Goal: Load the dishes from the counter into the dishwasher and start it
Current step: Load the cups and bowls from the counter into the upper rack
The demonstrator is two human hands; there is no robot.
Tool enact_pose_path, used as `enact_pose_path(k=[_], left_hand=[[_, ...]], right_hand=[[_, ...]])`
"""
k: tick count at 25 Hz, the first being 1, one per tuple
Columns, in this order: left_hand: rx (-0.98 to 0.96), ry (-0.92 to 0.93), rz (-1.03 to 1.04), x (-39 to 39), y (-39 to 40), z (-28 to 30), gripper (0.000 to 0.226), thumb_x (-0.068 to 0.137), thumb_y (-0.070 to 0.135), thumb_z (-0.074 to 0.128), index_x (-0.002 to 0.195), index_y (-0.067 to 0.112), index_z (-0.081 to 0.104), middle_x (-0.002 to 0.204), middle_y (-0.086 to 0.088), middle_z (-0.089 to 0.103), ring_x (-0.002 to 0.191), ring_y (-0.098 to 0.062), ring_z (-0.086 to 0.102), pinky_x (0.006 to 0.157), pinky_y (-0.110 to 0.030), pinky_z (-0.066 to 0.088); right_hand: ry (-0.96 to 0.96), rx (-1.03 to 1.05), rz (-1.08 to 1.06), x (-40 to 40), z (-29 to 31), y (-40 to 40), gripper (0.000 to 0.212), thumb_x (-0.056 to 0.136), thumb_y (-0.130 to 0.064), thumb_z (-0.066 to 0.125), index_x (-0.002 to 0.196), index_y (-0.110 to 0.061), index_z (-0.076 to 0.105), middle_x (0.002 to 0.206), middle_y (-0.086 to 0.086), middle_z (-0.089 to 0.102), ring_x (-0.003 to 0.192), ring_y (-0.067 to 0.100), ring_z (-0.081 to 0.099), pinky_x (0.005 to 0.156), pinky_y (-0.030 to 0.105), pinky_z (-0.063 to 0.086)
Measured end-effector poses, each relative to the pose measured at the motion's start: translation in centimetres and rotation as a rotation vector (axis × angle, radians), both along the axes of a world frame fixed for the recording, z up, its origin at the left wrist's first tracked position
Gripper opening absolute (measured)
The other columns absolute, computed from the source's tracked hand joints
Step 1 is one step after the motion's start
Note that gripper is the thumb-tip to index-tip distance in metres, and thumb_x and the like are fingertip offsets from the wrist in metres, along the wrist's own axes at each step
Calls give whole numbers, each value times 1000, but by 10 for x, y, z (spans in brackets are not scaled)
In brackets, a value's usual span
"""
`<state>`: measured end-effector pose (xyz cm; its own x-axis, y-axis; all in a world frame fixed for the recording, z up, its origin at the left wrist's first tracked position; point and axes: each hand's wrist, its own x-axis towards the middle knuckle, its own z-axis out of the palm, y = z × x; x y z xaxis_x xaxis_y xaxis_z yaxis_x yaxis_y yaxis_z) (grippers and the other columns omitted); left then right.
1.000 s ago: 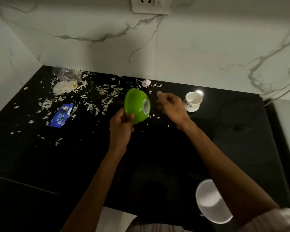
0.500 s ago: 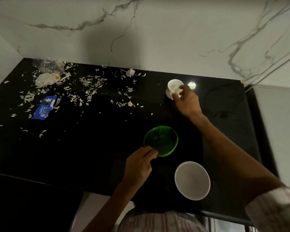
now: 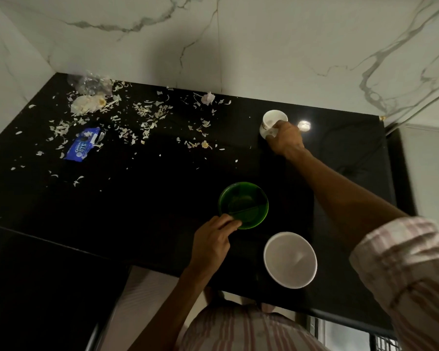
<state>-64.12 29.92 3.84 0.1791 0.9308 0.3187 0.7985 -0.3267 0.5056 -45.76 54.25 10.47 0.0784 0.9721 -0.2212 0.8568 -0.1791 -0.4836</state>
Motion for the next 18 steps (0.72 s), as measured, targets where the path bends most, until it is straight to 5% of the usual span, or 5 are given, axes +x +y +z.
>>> enact_pose_path(k=[3,6,12,18], left_hand=[[5,-60,18,1,-7,3,29,83,3,52,101,9,75,100,0,71,84,-13,69,65,-23,58],[8,-82,30,1,-14,-1,25,85,-1,60,104,8,74,104,-1,71,88,-13,69,69,-25,59],[-34,-283,124,8,-21,15,24,83,13,75,107,15,72,112,15,63,103,16,56,82,-7,49],[-29,-494,192,42,-13,55,33,86,21,70,118,14,65,114,18,59,98,8,60,76,-8,49]], right_hand=[[45,15,-8,4,-2,-7,42,95,-19,59,133,-4,52,136,20,54,122,34,55,100,40,46],[58,34,-4,9,-2,-20,41,96,-21,60,132,-4,52,135,20,54,120,33,56,98,40,48],[72,79,101,26,2,-68,40,95,-25,61,128,-4,53,129,20,59,113,32,60,92,38,50],[324,190,127,39,24,-142,32,91,-28,68,116,-10,61,109,8,70,94,16,68,69,12,48]])
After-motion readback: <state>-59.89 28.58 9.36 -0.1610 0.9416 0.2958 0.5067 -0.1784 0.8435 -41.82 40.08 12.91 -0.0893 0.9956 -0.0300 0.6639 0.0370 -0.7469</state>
